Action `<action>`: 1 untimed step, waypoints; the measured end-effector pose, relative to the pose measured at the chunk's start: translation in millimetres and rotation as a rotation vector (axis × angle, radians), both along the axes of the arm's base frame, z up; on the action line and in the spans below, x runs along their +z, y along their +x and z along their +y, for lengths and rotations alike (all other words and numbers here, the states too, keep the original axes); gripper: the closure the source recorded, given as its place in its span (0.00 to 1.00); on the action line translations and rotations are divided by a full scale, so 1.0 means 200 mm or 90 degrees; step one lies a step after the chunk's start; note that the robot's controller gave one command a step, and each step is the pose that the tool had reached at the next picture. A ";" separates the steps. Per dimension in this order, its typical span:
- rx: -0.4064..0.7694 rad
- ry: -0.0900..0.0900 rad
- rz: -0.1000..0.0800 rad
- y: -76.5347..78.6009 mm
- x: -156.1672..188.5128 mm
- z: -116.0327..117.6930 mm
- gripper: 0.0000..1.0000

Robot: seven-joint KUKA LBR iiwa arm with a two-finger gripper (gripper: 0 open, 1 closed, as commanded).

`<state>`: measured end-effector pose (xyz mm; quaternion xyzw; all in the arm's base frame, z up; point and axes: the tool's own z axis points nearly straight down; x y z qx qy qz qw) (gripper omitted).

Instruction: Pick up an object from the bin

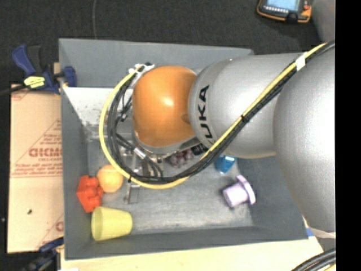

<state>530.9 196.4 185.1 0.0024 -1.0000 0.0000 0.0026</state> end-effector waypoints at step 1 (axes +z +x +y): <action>-0.004 0.001 -0.005 0.01 0.02 -0.01 0.00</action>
Offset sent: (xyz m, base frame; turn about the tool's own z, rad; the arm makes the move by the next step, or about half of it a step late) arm -0.0459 0.0319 -0.1151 -0.0354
